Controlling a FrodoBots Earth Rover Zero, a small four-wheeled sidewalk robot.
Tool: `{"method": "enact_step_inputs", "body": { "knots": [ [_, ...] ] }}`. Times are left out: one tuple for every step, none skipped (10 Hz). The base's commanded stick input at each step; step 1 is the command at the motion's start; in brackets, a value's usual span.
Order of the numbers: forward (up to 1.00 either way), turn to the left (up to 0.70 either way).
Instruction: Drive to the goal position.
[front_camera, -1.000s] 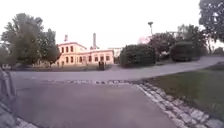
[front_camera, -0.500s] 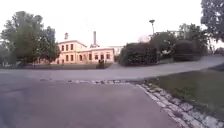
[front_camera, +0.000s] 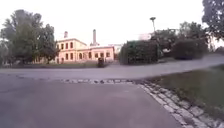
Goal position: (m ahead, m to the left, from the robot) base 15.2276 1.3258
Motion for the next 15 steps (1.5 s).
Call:
{"method": "enact_step_inputs", "body": {
  "knots": [
    [0.5,0.0],
    [0.5,0.0],
    [0.5,0.25],
    [0.5,0.5],
    [0.5,0.5],
    [0.5,0.5],
    [0.5,0.5],
    [0.5,0.16],
    [0.5,0.0],
    [0.5,0.0],
    [0.5,0.0],
    [0.5,0.0],
    [0.5,0.0],
    [0.5,0.0],
    [0.5,0.0]
  ]
}}
